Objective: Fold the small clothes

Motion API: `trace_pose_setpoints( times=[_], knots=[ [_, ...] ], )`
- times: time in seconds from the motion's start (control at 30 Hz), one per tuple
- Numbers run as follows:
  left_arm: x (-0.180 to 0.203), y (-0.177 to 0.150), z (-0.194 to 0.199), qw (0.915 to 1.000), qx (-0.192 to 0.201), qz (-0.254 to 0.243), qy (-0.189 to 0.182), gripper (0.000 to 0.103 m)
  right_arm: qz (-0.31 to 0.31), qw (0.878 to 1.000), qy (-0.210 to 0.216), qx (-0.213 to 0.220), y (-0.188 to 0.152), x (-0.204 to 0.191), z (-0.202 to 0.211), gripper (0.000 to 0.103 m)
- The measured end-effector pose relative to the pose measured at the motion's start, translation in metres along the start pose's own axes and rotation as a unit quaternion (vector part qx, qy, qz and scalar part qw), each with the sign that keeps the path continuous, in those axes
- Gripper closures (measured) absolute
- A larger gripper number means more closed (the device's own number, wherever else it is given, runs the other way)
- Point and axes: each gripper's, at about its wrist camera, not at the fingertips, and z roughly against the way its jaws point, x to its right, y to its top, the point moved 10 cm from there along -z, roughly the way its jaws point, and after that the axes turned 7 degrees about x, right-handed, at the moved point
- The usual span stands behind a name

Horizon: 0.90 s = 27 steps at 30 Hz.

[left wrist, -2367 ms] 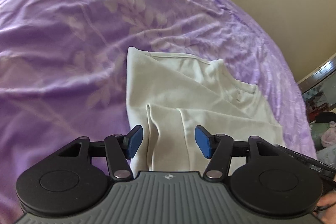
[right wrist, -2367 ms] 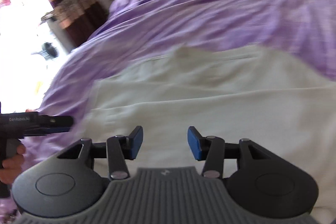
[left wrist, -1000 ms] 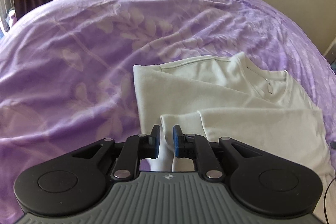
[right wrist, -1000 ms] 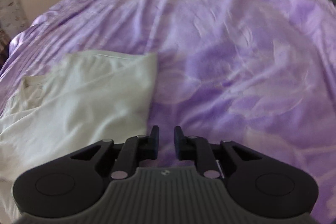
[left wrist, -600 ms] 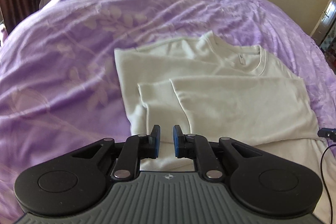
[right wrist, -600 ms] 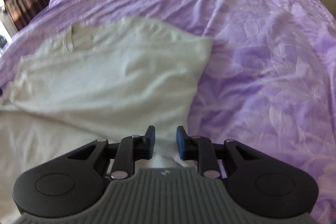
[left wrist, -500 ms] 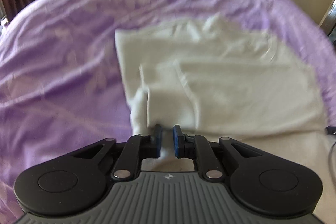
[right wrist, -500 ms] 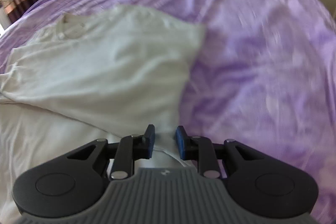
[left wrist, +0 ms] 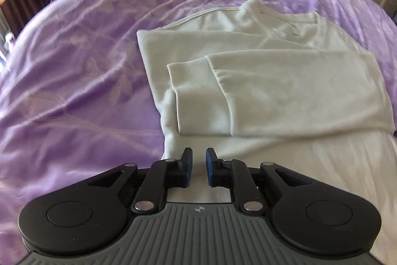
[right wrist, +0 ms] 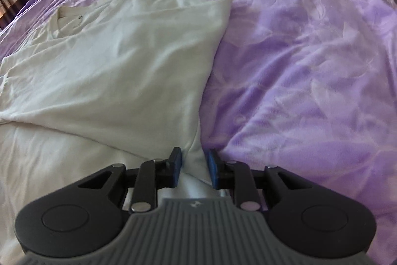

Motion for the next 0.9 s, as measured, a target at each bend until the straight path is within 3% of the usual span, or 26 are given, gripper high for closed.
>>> trace_pose_setpoints(
  times=[0.2,0.27,0.5,0.73,0.9],
  knots=[
    [0.02,-0.007,0.067,0.9984,0.011,-0.055,0.006,0.085,0.041,0.999,0.013,-0.007,0.002,-0.028,0.063,0.083],
    [0.031,-0.009,0.095,0.9966,0.026,-0.078,0.0,0.08,0.057,0.998,0.025,-0.001,0.001,-0.039,0.09,0.082],
    [0.065,-0.03,0.179,0.988,0.048,-0.145,-0.021,0.08,0.104,0.992,0.064,0.025,-0.017,-0.072,0.191,0.08],
    [0.078,-0.056,0.249,0.9709,0.073,-0.217,-0.071,0.074,0.153,0.984,0.076,0.052,-0.046,-0.079,0.285,0.08],
    [0.074,-0.077,0.278,0.9531,0.064,-0.285,-0.078,0.065,0.183,0.978,0.077,0.056,-0.069,-0.075,0.336,0.08]
  ],
)
